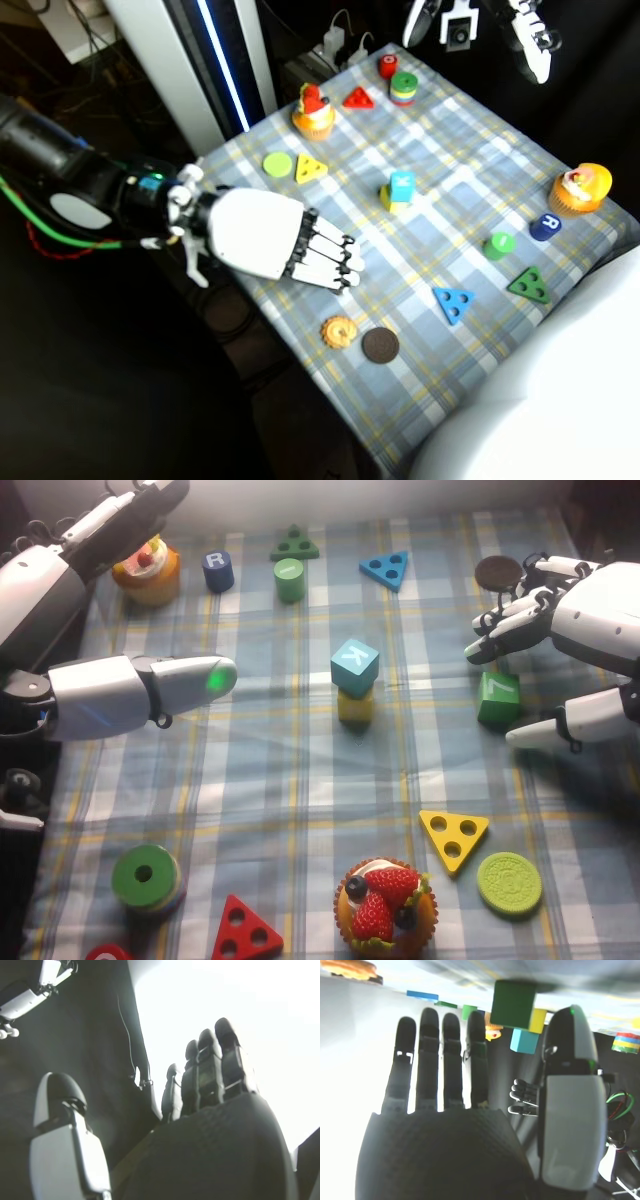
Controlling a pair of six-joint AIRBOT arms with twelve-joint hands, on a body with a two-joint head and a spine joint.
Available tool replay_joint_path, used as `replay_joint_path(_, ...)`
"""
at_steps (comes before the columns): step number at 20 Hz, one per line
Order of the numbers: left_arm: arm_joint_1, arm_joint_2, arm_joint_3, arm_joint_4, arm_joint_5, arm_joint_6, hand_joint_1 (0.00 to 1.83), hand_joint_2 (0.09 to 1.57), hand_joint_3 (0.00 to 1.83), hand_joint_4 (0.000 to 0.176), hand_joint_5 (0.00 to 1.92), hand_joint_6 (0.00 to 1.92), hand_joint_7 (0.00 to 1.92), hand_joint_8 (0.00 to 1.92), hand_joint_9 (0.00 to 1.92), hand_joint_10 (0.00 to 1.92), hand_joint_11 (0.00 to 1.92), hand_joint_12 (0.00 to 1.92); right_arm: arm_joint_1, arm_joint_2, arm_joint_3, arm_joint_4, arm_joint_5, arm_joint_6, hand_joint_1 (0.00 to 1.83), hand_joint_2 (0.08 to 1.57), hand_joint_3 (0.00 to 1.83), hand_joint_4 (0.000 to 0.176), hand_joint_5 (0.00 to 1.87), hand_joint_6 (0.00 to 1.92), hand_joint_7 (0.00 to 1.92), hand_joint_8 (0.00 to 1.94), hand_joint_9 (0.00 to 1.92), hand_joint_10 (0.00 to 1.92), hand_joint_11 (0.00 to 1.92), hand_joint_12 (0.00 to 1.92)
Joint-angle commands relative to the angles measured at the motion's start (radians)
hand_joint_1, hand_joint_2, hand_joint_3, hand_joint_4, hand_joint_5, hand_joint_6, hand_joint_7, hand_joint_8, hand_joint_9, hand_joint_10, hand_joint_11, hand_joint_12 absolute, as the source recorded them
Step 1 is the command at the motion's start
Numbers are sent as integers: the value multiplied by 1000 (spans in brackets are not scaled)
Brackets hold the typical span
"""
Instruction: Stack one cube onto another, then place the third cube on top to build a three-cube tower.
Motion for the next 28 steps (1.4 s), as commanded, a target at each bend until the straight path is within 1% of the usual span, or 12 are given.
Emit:
replay_joint_path(1,-4,2,-3,23,-117,-9,751,873,0,172,83,1,182,2,168,4,0,408,21,-6,6,18,101,2,836,949,0,0,746,4,595,2,545,4,26,1168)
replay_joint_path(2,-1,1,-3,20,-116,-9,764,868,0,161,89,2,183,1,176,5,0,450,23,-8,7,18,99,2,838,950,0,0,763,8,608,6,560,9,34,1182)
replay_joint_path(9,4,-10,-2,9,-112,-10,753,884,3,176,50,1,159,2,155,3,0,362,39,-11,6,10,98,2,938,939,0,0,956,17,786,20,732,37,170,1222)
replay_joint_path(14,6,-15,-2,4,-111,-10,746,885,0,109,79,1,161,2,163,4,0,301,40,-11,1,6,99,2,937,943,2,0,964,3,817,9,758,31,202,1168)
replay_joint_path(17,6,-17,-2,3,-111,-13,787,876,0,148,74,0,170,1,172,2,0,361,41,-13,2,6,99,2,948,924,0,0,979,8,839,15,769,31,211,1158)
replay_joint_path(20,7,-18,-2,2,-108,-13,781,885,1,152,84,2,184,1,181,0,0,354,45,-17,2,6,99,2,977,919,0,0,1033,16,895,24,812,44,225,1189)
replay_joint_path(21,7,-18,-1,2,-106,-13,768,891,2,139,87,2,192,2,188,2,0,369,47,-18,4,6,99,2,985,923,1,0,1048,21,906,27,814,44,223,1188)
replay_joint_path(22,7,-19,-1,2,-106,-13,764,897,2,109,95,3,204,4,203,5,0,421,49,-19,5,6,99,2,1000,925,0,0,1073,25,917,27,827,50,228,1219)
replay_joint_path(23,7,-20,-1,2,-106,-13,754,899,1,99,86,3,204,2,207,4,0,469,51,-21,6,6,99,2,1014,929,2,0,1091,31,928,30,838,55,238,1226)
replay_joint_path(24,7,-21,-1,2,-106,-13,775,884,0,105,79,0,202,0,206,2,0,461,52,-21,6,5,99,2,1083,1006,18,23,1135,565,942,23,835,51,228,1233)
replay_joint_path(25,7,-22,-1,2,-105,-13,794,877,0,108,87,1,194,1,193,3,0,442,53,-21,6,5,99,2,1118,1069,5,0,1059,852,948,15,823,42,199,1232)
replay_joint_path(28,9,-23,-1,0,-103,-13,773,898,7,104,86,0,185,0,184,0,0,450,58,-21,4,1,101,2,1129,1090,2,0,1020,926,978,24,878,69,265,1302)
